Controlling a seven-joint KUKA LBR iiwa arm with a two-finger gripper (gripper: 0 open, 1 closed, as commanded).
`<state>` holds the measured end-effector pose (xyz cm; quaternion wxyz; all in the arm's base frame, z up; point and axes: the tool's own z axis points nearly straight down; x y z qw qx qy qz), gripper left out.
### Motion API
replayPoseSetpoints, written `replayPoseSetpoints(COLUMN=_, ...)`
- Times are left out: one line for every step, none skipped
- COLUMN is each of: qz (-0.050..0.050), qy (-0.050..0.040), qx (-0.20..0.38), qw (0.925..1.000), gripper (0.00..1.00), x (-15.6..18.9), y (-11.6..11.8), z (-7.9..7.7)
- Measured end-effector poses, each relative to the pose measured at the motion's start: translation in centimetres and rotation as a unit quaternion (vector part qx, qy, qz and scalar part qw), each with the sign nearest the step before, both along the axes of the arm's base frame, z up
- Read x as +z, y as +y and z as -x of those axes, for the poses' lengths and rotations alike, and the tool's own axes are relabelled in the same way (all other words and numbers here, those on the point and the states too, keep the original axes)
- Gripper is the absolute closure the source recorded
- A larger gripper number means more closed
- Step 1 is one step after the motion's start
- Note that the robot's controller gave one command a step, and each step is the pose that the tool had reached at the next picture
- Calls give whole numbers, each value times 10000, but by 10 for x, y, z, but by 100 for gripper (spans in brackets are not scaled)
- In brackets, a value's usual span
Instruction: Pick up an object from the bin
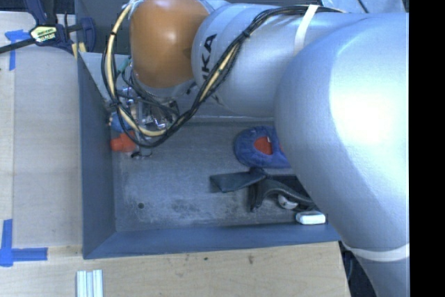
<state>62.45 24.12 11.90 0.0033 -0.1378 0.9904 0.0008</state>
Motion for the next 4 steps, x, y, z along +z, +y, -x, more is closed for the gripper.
replayPoseSetpoints(qz=-3, qy=-54, qx=1204, qw=9927, gripper=0, x=-44, y=2, z=-8)
replayPoseSetpoints(qz=-13, qy=-79, qx=1185, qw=9929, gripper=0, x=-41, y=2, z=-10)
replayPoseSetpoints(qz=-20, qy=-106, qx=1190, qw=9928, gripper=100, x=-37, y=3, z=-12)
replayPoseSetpoints(qz=3, qy=-17, qx=1172, qw=9931, gripper=100, x=7, y=4, z=-14)
